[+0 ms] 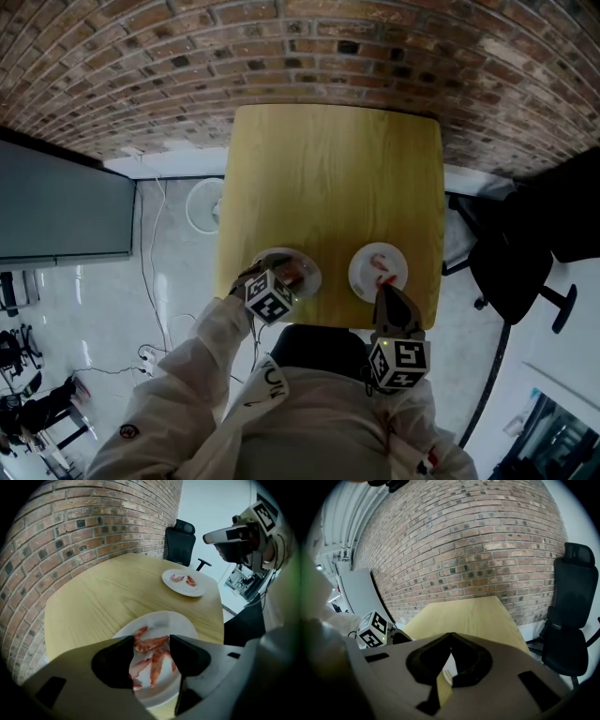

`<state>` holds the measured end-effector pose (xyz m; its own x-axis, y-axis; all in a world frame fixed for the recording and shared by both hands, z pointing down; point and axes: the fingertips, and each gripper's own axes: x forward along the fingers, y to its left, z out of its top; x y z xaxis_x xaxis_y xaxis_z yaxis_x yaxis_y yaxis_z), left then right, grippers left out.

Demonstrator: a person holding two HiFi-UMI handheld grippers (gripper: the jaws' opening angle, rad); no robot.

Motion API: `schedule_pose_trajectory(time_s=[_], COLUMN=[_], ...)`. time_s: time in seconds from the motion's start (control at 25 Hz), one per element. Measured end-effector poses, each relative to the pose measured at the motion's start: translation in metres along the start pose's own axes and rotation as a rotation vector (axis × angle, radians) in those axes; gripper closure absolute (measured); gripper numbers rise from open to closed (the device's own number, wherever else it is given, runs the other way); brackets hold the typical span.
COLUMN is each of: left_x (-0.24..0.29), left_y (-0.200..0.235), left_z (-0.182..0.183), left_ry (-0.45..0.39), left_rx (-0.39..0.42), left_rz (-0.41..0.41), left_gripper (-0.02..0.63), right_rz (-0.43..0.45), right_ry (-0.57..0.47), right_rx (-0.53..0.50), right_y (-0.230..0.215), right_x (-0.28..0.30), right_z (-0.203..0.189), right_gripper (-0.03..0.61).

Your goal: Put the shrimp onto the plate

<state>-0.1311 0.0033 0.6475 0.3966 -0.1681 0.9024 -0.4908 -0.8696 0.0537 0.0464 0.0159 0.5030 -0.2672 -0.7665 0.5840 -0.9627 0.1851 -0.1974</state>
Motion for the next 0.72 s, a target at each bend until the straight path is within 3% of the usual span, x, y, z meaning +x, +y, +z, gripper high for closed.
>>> schedule_pose_trajectory(time_s=[0.72], left_x=[-0.016], left_y=[-0.004], left_z=[0.010], left_ry=[-0.010], left_rx=[0.032], left_rz=[0.037], left_gripper=[0.365], right_rz=[-0.002], right_ry=[-0.019], right_rx=[0.015], right_y=[-0.002], right_x=[-0.011], right_z=[-0.002], right_gripper=[0.555])
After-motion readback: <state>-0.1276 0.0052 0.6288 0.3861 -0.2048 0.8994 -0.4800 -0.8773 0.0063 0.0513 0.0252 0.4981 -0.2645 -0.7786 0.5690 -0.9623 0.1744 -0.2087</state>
